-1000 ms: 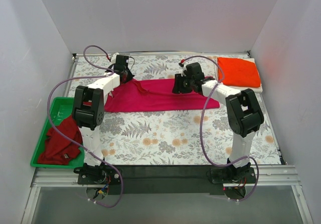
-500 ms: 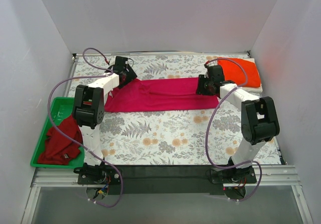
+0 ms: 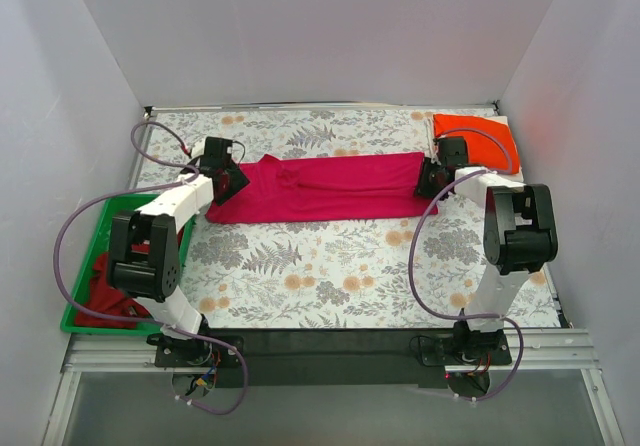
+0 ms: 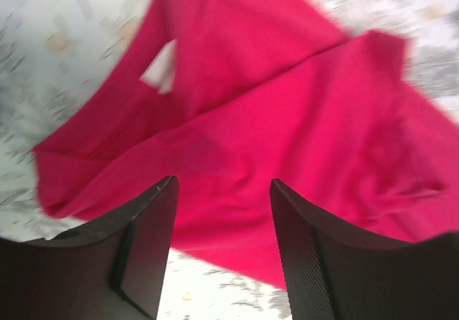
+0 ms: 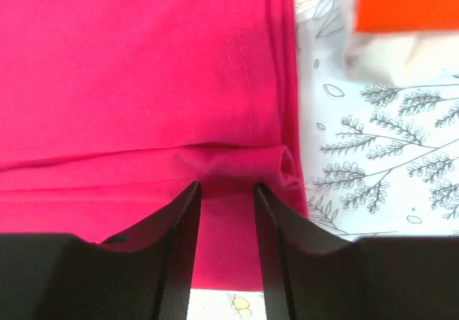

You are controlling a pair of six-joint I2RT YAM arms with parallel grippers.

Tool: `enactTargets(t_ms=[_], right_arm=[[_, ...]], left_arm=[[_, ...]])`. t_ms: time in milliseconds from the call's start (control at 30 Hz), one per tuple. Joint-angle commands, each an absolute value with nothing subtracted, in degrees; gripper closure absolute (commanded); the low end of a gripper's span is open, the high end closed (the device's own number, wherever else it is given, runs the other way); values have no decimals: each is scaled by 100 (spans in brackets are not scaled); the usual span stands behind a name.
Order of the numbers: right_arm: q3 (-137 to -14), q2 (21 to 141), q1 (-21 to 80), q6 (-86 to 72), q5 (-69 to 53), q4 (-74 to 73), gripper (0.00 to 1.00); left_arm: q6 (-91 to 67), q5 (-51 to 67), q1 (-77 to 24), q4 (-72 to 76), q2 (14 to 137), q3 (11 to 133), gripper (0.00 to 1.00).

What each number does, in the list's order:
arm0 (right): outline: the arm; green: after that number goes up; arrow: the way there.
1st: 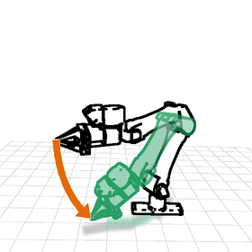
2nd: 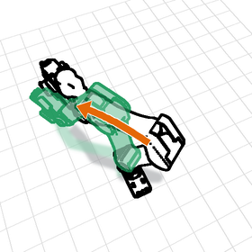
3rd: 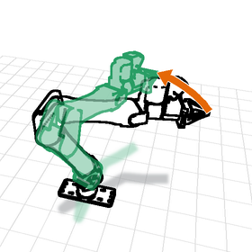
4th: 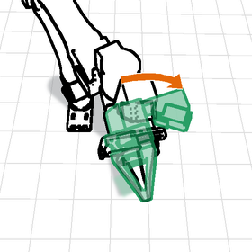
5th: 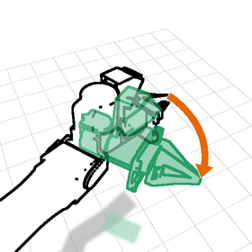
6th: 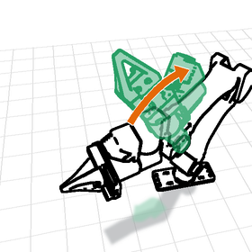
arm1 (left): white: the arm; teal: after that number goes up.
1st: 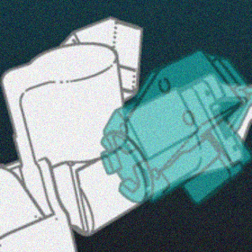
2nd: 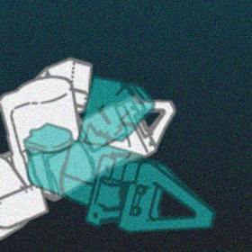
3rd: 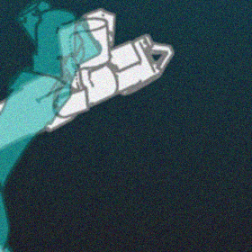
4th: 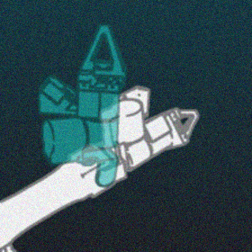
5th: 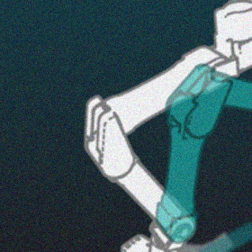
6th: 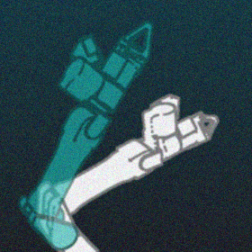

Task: Fold and stack the t-shirts
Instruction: Fold the tshirt

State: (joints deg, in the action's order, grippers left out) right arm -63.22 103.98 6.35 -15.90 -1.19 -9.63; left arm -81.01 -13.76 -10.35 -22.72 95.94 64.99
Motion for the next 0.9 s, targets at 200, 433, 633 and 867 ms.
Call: enactTargets(t_ms=[200, 433, 633, 867], right_arm=[[-6425, 10197, 316, -1749, -298, -1028, 63], [-5705, 9458, 343, -2118, -975, -835, 63], [-5423, 9413, 273, -2188, -1072, -642, 64], [-5133, 9738, 62, -2241, -897, -448, 68]], left_arm=[[-8130, -1590, -475, -2654, 9159, 5731, 51], [-7954, -1503, -475, -2514, 9062, 5581, 48], [-7840, -1555, -475, -2426, 9272, 5476, 47], [-7980, -2117, -466, -2636, 9624, 5537, 76]])
